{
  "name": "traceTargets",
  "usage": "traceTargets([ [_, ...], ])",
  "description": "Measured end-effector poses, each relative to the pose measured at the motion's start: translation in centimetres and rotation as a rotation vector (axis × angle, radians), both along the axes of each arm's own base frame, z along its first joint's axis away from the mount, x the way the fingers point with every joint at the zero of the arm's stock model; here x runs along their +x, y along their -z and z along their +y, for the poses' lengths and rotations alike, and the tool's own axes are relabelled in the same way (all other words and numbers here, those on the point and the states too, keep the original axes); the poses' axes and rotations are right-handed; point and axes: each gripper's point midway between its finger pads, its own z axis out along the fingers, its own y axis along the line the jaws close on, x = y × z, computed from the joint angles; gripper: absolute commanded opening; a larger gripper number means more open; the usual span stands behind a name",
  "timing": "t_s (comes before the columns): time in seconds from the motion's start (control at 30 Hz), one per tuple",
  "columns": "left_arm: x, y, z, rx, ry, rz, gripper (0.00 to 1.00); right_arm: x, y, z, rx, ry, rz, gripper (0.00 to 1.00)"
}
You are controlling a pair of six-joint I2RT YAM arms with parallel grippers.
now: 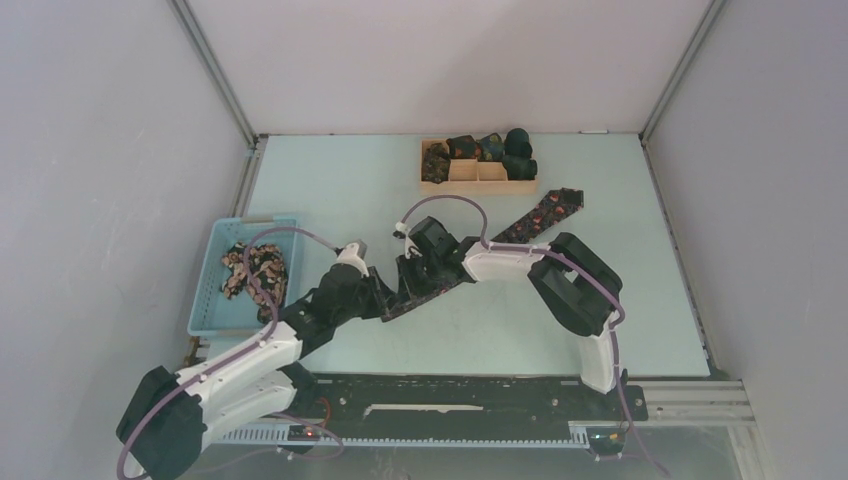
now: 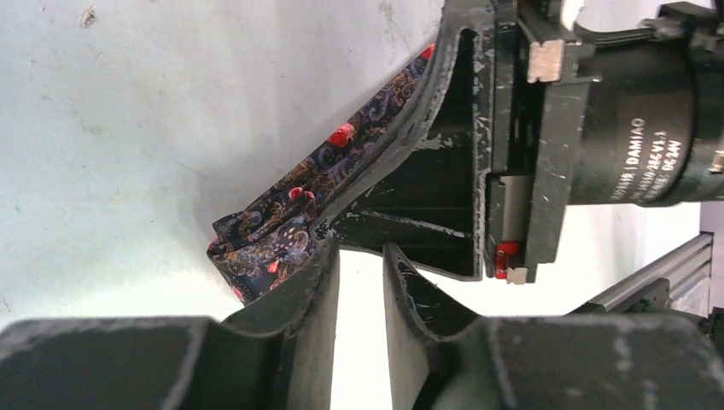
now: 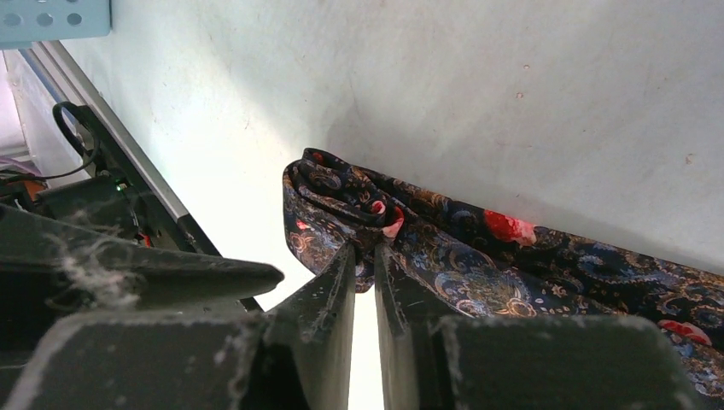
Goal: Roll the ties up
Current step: Roll the tie at the center of the board.
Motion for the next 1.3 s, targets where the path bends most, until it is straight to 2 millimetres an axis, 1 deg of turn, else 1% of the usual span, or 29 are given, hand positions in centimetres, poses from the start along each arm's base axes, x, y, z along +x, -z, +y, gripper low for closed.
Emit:
traceTargets([
  [0.1,-0.1,-0.7,0.2,-0.004,0.004,-0.021,0.50,0.0,0.0,0.0,0.000,-0.001,0.001,0.16],
  [0.23,-0.3,-2.0,0.9,-0.013,-0.012,-0.067,0.63,0.0,0.1,0.0,-0.001,-0.001,0.001,0.15],
  [0.27,-0.3,-2.3,1.1,-0.015,-0.017,-0.078,0.66,0.0,0.1,0.0,-0.001,-0.002,0.001,0.15],
  [0.33,-0.4,-2.8,1.5,-0.016,-0.031,-0.096,0.69,0.0,0.2,-0.1,-0.003,-0.001,0.002,0.15],
  [0.4,-0.5,-2.9,1.9,-0.018,-0.044,-0.109,0.69,0.1,0.4,-0.1,-0.005,-0.001,0.004,0.15],
  [0.47,-0.7,-2.3,2.4,-0.007,-0.055,-0.105,0.68,0.1,0.5,-0.1,-0.007,-0.001,0.006,0.15],
  [0.63,-1.4,0.3,3.4,0.054,-0.076,-0.046,0.67,0.2,0.8,-0.2,-0.010,0.002,0.008,0.15],
  [0.7,-1.5,0.9,3.6,0.063,-0.082,-0.031,0.67,0.3,0.9,-0.2,-0.010,0.002,0.008,0.15],
  [0.97,-1.6,2.5,3.6,0.056,-0.108,0.009,0.59,0.3,1.3,-0.3,-0.016,-0.001,0.012,0.15],
  [1.3,-1.5,4.2,4.3,-0.020,-0.194,0.033,0.56,0.2,1.4,-0.3,-0.015,-0.008,0.010,0.15],
])
